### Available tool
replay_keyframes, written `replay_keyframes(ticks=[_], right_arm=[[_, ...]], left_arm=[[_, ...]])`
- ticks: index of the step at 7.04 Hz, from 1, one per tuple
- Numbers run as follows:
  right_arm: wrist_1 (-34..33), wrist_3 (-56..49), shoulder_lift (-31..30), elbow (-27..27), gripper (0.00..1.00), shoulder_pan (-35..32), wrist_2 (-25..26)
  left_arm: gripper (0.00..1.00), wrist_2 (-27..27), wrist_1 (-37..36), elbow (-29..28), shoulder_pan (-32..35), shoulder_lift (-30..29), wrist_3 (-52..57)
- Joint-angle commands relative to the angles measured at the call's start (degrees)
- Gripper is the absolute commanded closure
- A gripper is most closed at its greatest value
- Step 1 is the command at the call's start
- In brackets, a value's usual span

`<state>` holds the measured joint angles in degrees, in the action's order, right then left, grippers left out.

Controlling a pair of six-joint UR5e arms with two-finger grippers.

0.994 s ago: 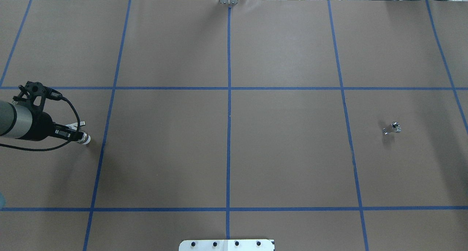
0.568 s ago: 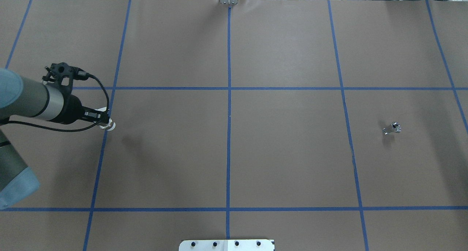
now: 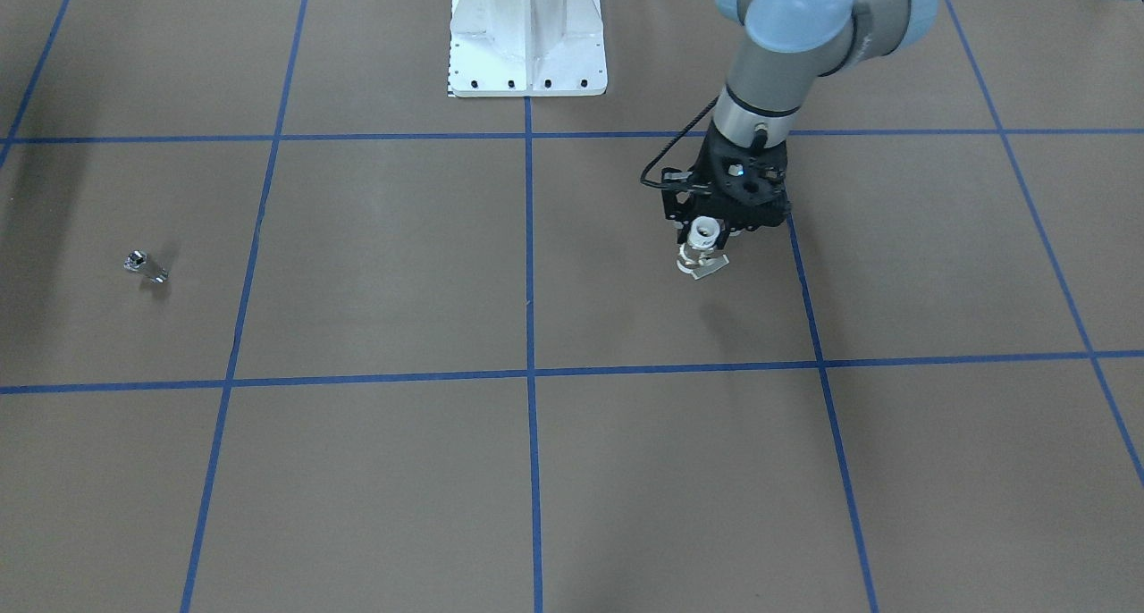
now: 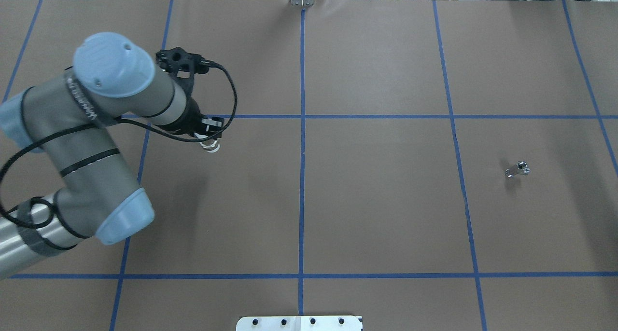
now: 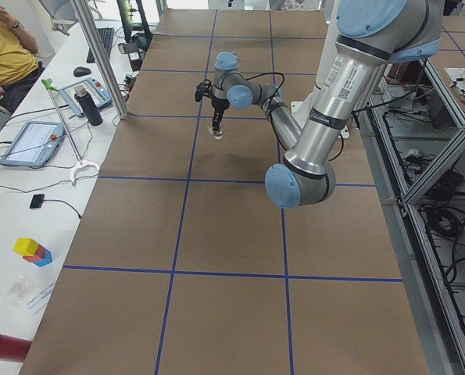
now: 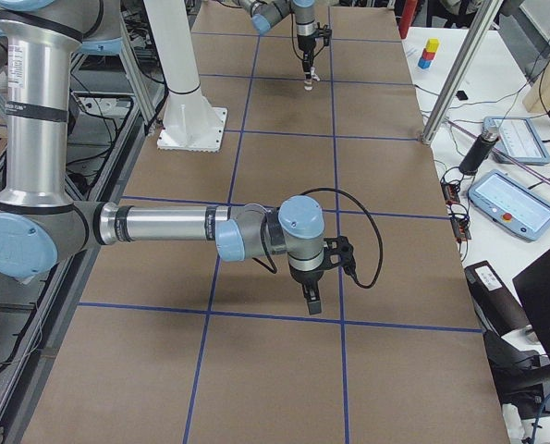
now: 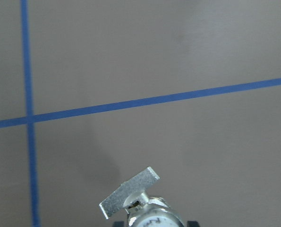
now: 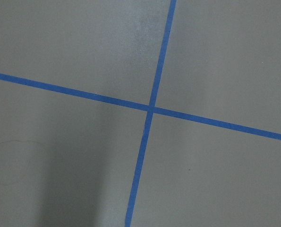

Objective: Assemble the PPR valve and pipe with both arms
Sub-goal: 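Carry the white fitting with the left gripper to the table centre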

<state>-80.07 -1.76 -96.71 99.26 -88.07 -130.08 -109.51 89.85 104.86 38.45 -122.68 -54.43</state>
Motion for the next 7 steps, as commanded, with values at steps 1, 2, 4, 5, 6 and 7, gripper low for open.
replay_keyframes(ticks=[1, 2, 4, 5, 6, 7], right_arm=[[0.0, 0.0, 0.03, -0.03, 0.0, 0.0, 0.0], [0.0, 0.0, -0.06, -0.03, 0.0, 0.0, 0.0], [0.0, 0.0, 0.03, -0.12, 0.0, 0.0, 0.0], [0.0, 0.0, 0.03, -0.21, 0.0, 0.0, 0.0], [0.0, 0.0, 0.03, -0.21, 0.0, 0.0, 0.0], [0.0, 0.0, 0.03, -0.21, 0.0, 0.0, 0.0]], left_arm=[[1.0, 1.57, -1.26, -11.2, -3.11, -13.23, -2.34], [1.0, 1.58, -0.82, -15.09, -4.16, -16.59, -3.21], [1.0, 1.76, -0.12, -20.37, -5.22, -20.31, -3.22], [1.0, 2.98, 3.02, -23.1, -6.1, -21.28, -3.31], [1.0, 3.08, 4.79, -25.21, -6.54, -21.46, -3.22], [1.0, 3.43, 5.85, -26.62, -6.63, -21.46, -3.22]])
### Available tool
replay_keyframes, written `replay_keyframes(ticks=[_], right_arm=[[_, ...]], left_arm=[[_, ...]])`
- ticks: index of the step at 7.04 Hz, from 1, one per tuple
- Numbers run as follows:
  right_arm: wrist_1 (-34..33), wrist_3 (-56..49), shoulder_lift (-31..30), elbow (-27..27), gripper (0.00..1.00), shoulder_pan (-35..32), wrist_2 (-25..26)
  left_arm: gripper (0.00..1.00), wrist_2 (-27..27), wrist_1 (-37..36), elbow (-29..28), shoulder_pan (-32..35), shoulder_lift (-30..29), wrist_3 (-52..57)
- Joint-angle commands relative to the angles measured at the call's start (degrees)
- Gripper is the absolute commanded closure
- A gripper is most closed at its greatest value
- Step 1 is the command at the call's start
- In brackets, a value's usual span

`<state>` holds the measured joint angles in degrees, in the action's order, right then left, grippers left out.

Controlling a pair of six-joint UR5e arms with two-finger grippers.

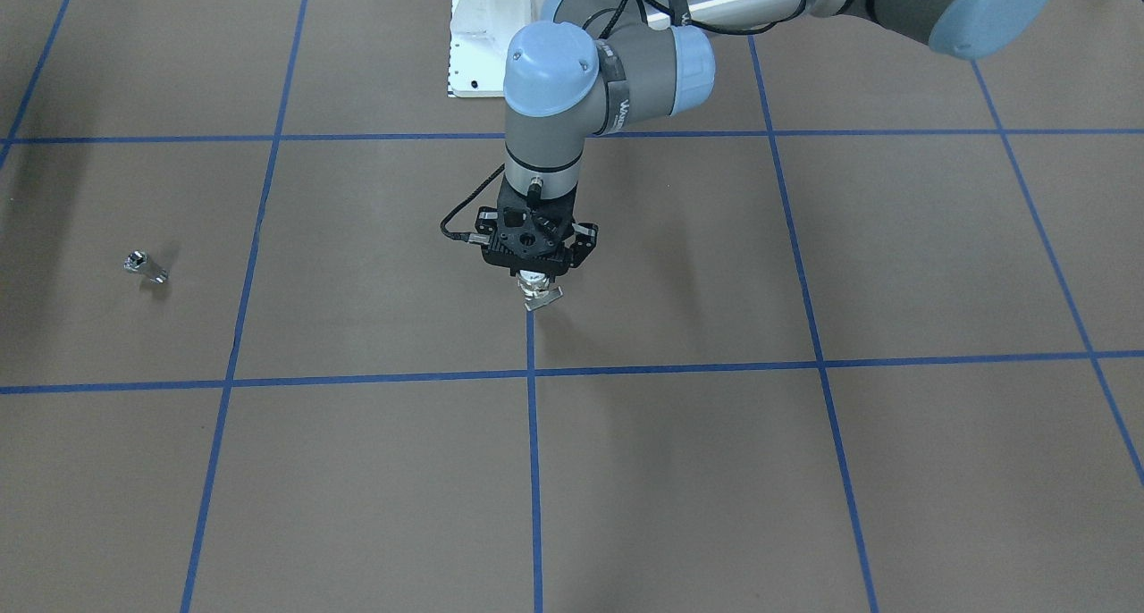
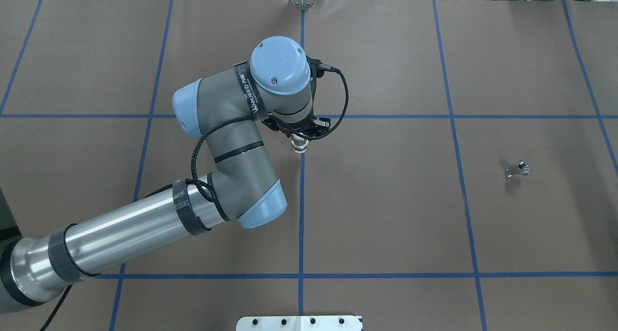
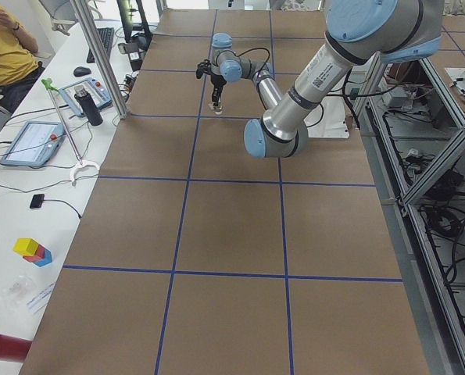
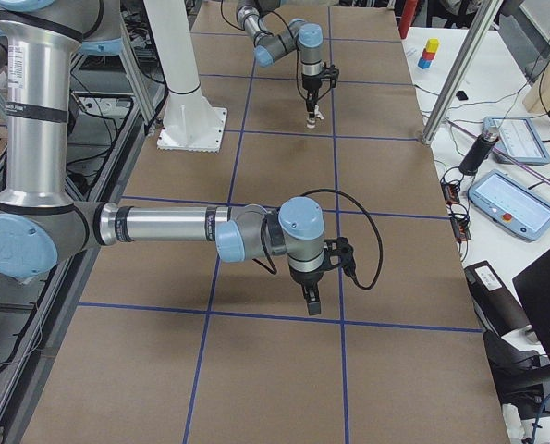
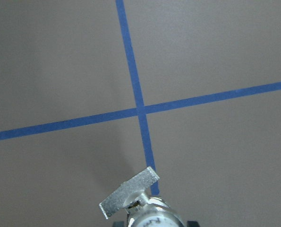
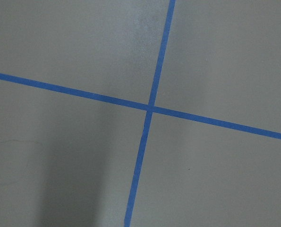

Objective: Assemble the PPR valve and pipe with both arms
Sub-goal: 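Carry the white fitting with the left gripper to the table centre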

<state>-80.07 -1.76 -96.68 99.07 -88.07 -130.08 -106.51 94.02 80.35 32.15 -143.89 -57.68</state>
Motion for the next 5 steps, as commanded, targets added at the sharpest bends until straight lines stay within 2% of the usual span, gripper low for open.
replay_keyframes(ticks=[1, 2, 4, 5], right_arm=[[0.0, 0.0, 0.0, -0.02, 0.0, 0.0, 0.0], [0.0, 0.0, 0.0, -0.02, 0.0, 0.0, 0.0], [0.0, 0.0, 0.09, 0.07, 0.0, 0.0, 0.0], [0.0, 0.0, 0.09, 0.07, 0.0, 0.0, 0.0]], left_arm=[[1.0, 0.43, 2.31, -2.65, -0.77, -0.17, 0.11], [1.0, 0.43, 2.31, -2.65, -1.21, -0.25, 0.11], [0.75, 0.43, 2.31, -2.65, -1.48, -0.17, 0.11], [0.67, 0.43, 2.31, -2.74, -1.48, 0.01, 0.11]])
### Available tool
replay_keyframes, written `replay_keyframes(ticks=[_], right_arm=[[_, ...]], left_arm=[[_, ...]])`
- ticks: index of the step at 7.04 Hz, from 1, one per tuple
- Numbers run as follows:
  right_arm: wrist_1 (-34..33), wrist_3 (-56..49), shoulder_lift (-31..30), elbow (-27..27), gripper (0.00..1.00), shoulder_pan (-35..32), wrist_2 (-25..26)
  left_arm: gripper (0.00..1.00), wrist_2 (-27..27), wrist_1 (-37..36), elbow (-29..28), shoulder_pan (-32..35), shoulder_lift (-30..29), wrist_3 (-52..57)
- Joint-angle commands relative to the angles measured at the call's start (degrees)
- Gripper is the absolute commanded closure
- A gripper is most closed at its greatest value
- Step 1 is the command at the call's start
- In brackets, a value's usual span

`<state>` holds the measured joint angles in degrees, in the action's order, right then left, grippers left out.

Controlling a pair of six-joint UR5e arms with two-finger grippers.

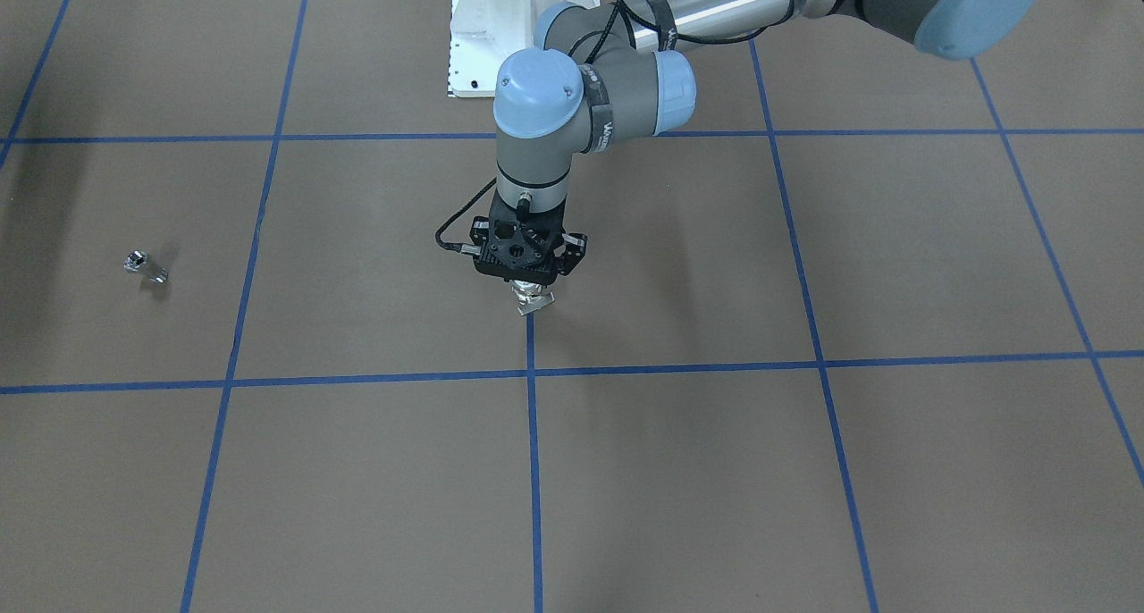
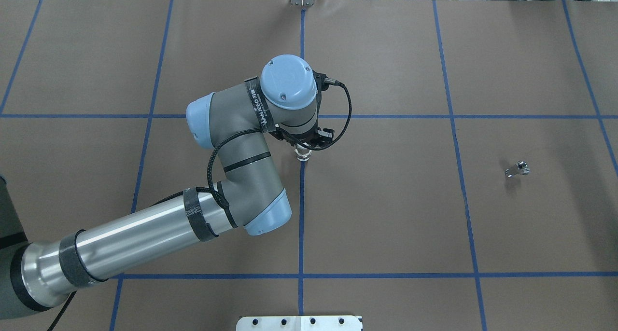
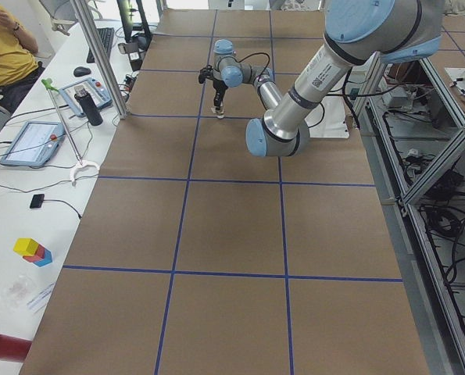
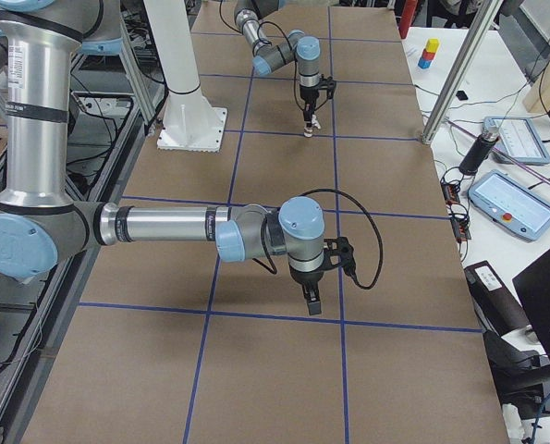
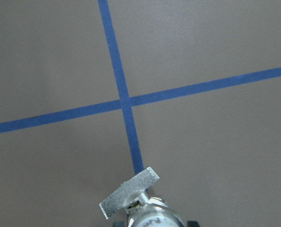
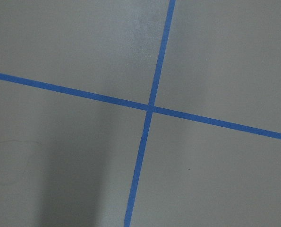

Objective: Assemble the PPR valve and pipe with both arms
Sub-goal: 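Carry the white fitting with the left gripper to the table centre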

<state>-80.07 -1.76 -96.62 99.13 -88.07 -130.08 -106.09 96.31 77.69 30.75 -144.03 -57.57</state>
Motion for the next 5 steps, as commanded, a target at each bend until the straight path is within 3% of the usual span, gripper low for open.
replay_keyframes(ticks=[1, 2, 3, 4, 5], right_arm=[[0.0, 0.0, 0.03, 0.02, 0.0, 0.0, 0.0], [0.0, 0.0, 0.03, 0.02, 0.0, 0.0, 0.0], [0.0, 0.0, 0.03, 0.02, 0.0, 0.0, 0.0], [0.0, 0.0, 0.03, 0.02, 0.0, 0.0, 0.0], [0.0, 0.0, 0.12, -0.07, 0.0, 0.0, 0.0]], left_arm=[[0.58, 0.0, 0.1, 0.0, -0.34, 0.07, -0.09], [0.48, 0.0, 0.1, -0.08, -0.34, 0.15, -0.09], [0.17, 0.0, 1.93, -0.61, -0.34, 0.33, -0.09], [0.01, 0.0, 3.52, -1.13, -0.34, 0.33, 0.0], [0.01, 0.0, 3.71, -0.88, -0.34, 0.33, -0.09]])
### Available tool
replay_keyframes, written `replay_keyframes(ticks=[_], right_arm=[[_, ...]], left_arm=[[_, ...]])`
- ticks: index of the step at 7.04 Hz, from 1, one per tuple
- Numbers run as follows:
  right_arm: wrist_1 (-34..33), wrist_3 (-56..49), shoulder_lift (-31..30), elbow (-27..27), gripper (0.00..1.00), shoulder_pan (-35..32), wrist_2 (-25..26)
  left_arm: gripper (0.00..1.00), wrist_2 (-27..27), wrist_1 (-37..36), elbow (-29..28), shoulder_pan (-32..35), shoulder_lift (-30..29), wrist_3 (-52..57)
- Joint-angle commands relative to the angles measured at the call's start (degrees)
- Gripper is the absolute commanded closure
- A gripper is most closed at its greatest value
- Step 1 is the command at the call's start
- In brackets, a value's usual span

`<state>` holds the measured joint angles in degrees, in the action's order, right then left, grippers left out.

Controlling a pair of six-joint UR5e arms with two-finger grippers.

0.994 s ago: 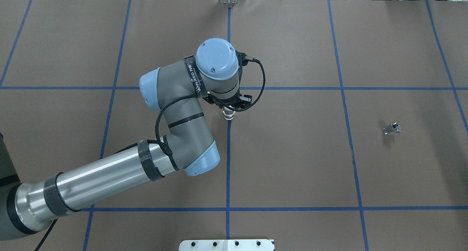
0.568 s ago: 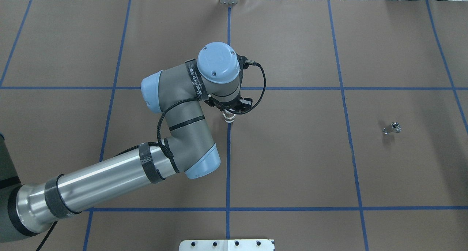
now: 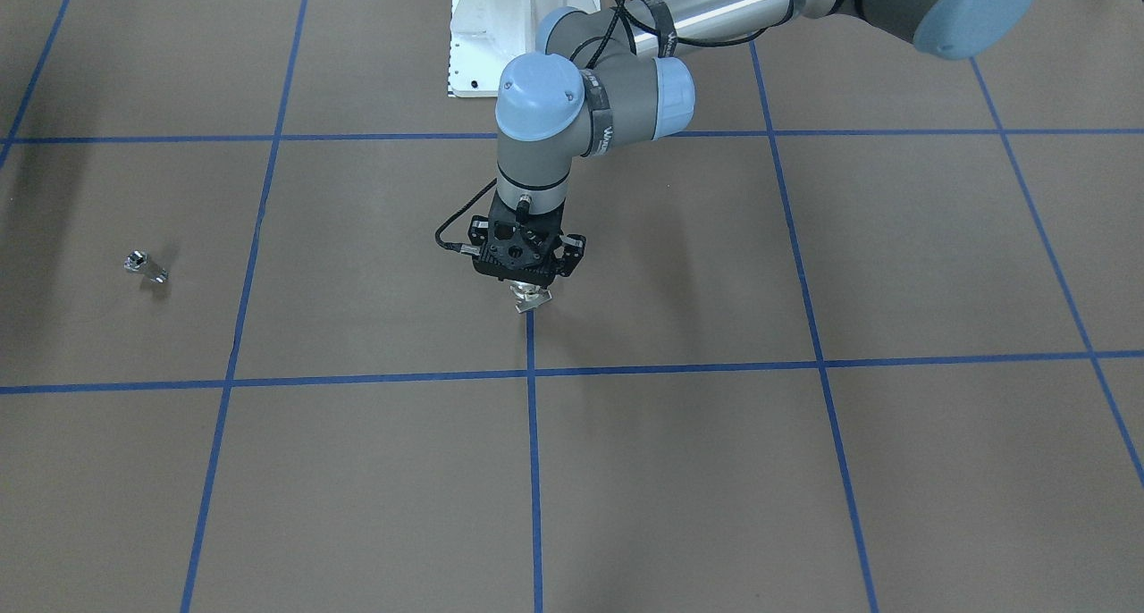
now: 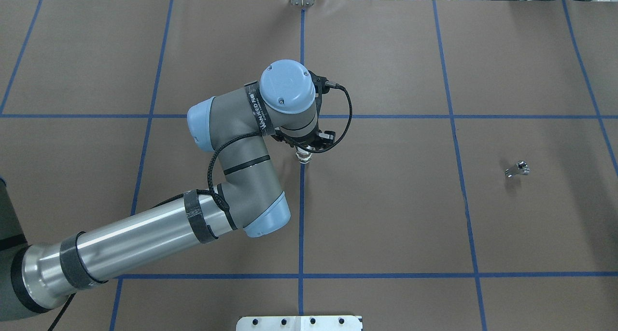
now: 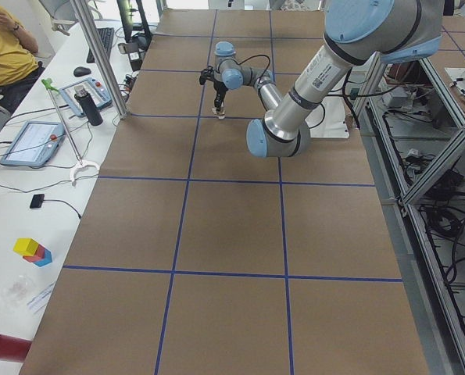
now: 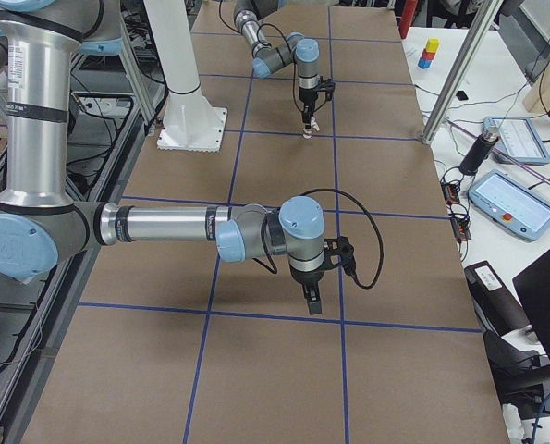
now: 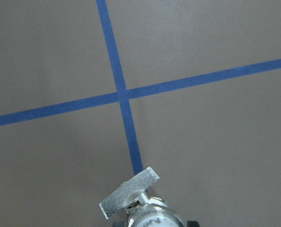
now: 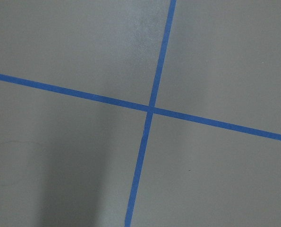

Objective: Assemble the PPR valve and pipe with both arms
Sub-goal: 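Set the fitting upright, open the left gripper and withdraw it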

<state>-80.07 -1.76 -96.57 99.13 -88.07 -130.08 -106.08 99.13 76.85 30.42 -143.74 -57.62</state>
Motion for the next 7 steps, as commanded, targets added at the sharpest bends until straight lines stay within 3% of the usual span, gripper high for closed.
replay_keyframes(ticks=[1, 3, 5, 7], right_arm=[[0.0, 0.0, 0.06, -0.08, 0.0, 0.0, 0.0], [0.0, -0.17, -0.02, -0.34, 0.0, 0.0, -0.35], [0.0, -0.44, 0.06, -0.35, 0.0, 0.0, -1.49], [0.18, -0.44, -0.02, 0.09, 0.0, 0.0, -1.85]], left_arm=[[0.0, 0.0, 0.8, 0.31, 0.34, 0.04, 0.4], [0.0, -0.52, 0.1, 3.28, 3.14, 0.12, 0.92], [0.0, -4.1, -8.29, 9.68, 7.61, 1.52, 6.16], [0.0, -8.15, -9.4, 18.03, 14.37, 10.79, 16.07]])
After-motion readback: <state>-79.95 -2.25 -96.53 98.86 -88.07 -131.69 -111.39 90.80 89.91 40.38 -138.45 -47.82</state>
